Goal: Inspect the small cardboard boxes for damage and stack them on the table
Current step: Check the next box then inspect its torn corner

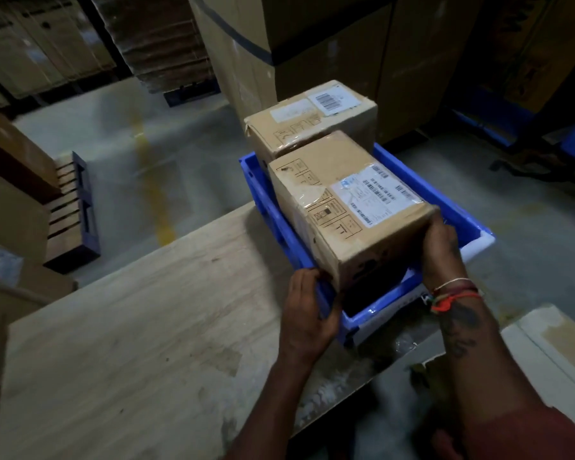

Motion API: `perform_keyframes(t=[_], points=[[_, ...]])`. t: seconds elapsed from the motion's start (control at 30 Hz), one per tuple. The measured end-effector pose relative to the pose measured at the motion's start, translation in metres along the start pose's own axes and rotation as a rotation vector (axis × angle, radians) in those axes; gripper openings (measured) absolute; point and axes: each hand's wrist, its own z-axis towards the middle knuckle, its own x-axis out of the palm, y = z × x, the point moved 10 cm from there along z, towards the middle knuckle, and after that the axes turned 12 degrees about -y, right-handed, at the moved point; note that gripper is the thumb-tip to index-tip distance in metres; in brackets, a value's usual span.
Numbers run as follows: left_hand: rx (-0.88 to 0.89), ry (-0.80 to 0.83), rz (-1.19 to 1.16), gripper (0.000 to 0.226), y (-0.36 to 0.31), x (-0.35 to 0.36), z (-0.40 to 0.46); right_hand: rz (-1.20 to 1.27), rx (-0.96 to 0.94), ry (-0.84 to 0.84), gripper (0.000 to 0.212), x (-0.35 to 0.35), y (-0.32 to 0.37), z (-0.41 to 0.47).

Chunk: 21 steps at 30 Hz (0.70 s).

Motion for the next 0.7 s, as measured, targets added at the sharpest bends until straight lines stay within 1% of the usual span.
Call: perform_keyframes(t=[0.07,0.13,0.2,0.27,0.33,0.37,0.4,0.47,0.57,0.63,0.7], points=[[-0.009,0.009,0.003,0.032,0.001,-0.002,-0.004,0.056,-0.065,0.013,0.049,-0.003,0.013,-0.006],[-0.006,0.016,-0.003,0.033,-0.001,-0.005,-0.009,0.121,-0.113,0.033,0.044,-0.008,0.027,-0.018],[0.030,0.004,0.005,0.032,-0.004,-0.015,-0.013,0.161,-0.219,0.041,0.041,-0.014,0.044,-0.036],[0.089,-0.026,0.054,0.029,-0.005,-0.035,-0.012,0.124,-0.461,0.017,0.039,-0.025,0.064,-0.060],[0.125,-0.066,0.139,0.030,0.000,-0.066,-0.006,0.030,-0.774,-0.023,0.038,-0.030,0.087,-0.095],[0.133,-0.088,0.187,0.032,0.005,-0.084,-0.002,-0.012,-0.888,-0.016,0.037,-0.026,0.096,-0.113],[0.138,-0.113,0.231,0.034,0.009,-0.103,0.003,-0.055,-0.954,0.023,0.038,-0.018,0.100,-0.129],[0.130,-0.161,0.310,0.037,0.017,-0.143,0.010,-0.186,-1.046,0.075,0.044,0.001,0.100,-0.147],[0.077,-0.207,0.400,0.043,0.027,-0.191,0.000,-0.454,-1.096,0.043,0.056,0.018,0.080,-0.154],[0.020,-0.214,0.447,0.049,0.035,-0.208,-0.021,-0.528,-1.133,0.045,0.060,0.019,0.062,-0.166],[-0.021,-0.209,0.473,0.057,0.040,-0.216,-0.052,-0.539,-1.210,0.039,0.060,0.012,0.040,-0.188]])
